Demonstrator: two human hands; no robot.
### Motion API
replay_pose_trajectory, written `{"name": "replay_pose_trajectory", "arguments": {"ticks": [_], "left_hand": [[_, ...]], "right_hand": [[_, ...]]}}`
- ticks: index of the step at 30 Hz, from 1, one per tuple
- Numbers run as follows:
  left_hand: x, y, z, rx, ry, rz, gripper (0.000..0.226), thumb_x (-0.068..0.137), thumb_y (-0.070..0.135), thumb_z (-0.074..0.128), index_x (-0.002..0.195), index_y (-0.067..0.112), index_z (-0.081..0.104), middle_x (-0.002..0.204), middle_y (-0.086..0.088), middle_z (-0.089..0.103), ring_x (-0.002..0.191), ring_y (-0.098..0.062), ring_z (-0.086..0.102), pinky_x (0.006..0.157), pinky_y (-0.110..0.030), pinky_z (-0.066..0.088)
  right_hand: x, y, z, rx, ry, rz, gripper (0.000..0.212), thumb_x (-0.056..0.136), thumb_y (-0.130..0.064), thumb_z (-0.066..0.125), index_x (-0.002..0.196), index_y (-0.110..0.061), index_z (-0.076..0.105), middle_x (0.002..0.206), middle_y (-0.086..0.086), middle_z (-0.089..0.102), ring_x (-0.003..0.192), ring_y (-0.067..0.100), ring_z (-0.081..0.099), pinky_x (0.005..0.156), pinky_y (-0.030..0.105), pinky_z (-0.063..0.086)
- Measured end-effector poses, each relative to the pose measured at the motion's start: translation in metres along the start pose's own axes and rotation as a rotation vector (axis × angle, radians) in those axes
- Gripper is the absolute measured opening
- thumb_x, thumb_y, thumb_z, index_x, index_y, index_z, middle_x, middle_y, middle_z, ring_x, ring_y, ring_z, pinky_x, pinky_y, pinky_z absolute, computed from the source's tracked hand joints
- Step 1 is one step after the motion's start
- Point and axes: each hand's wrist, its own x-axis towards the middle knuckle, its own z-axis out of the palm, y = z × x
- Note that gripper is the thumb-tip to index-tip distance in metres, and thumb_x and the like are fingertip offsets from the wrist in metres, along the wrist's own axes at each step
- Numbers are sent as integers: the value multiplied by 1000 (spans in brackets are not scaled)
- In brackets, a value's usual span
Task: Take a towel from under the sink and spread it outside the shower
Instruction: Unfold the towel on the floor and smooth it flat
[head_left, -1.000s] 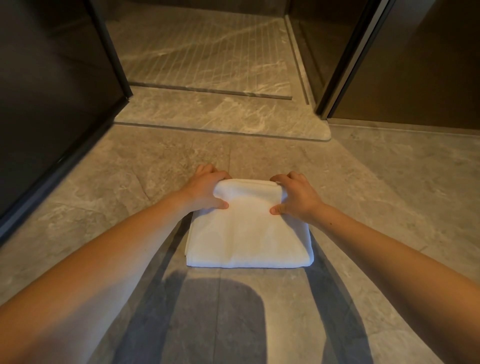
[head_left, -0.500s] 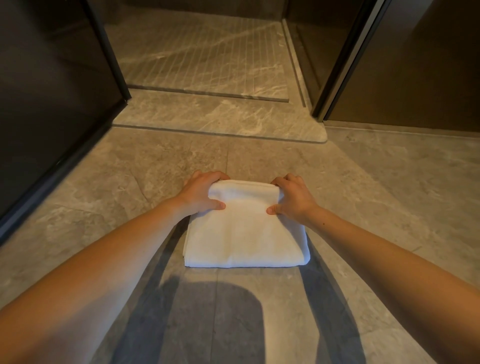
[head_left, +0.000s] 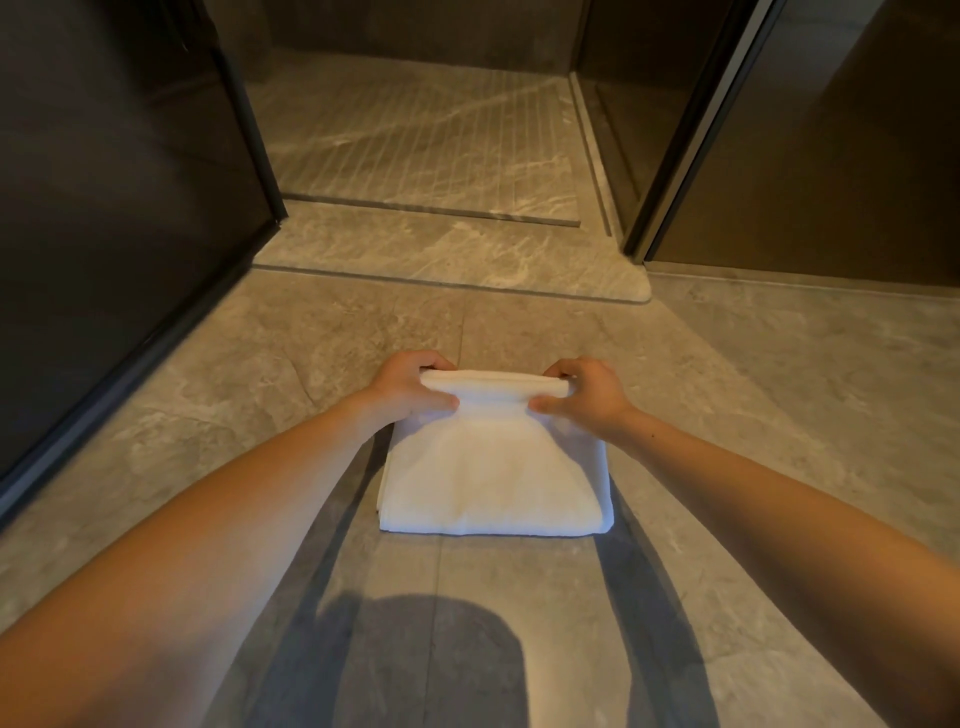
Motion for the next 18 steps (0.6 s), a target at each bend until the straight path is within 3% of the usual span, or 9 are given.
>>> {"name": "replay_pose_trajectory", "arguments": {"ticks": [5, 10, 13, 18], "left_hand": [[-11, 9, -8, -82, 7, 0, 24, 71, 10, 85, 92, 11, 73, 87, 2, 68, 79, -7, 62, 56, -7, 44], [-27, 23, -24, -97, -6, -24, 18, 72, 22, 85, 87, 21, 75, 88, 6, 70, 73, 4, 62, 57, -10, 48], [-44, 32, -29, -138, -8, -39, 15, 72, 24, 84, 84, 24, 74, 87, 7, 71, 74, 2, 64, 61, -17, 50], [-73, 49, -33, -146, -37, 12, 16, 73, 18, 83, 86, 17, 74, 82, 6, 70, 67, 6, 63, 54, -11, 49]], "right_hand": [[-13, -13, -20, 210, -26, -4, 27, 69, -23, 87, 87, -8, 74, 84, 5, 70, 80, 17, 63, 64, 27, 42], [-34, -27, -50, 277, -96, -56, 27, 71, -22, 85, 90, -5, 76, 89, 9, 73, 77, 10, 62, 67, 29, 48], [-52, -33, -63, 304, -121, -86, 25, 71, -21, 85, 90, -7, 77, 90, 7, 74, 81, 12, 66, 71, 29, 52], [-82, -41, -75, 329, -129, -101, 24, 70, -17, 85, 90, -7, 77, 88, 1, 74, 74, -3, 63, 67, 12, 50]]}}
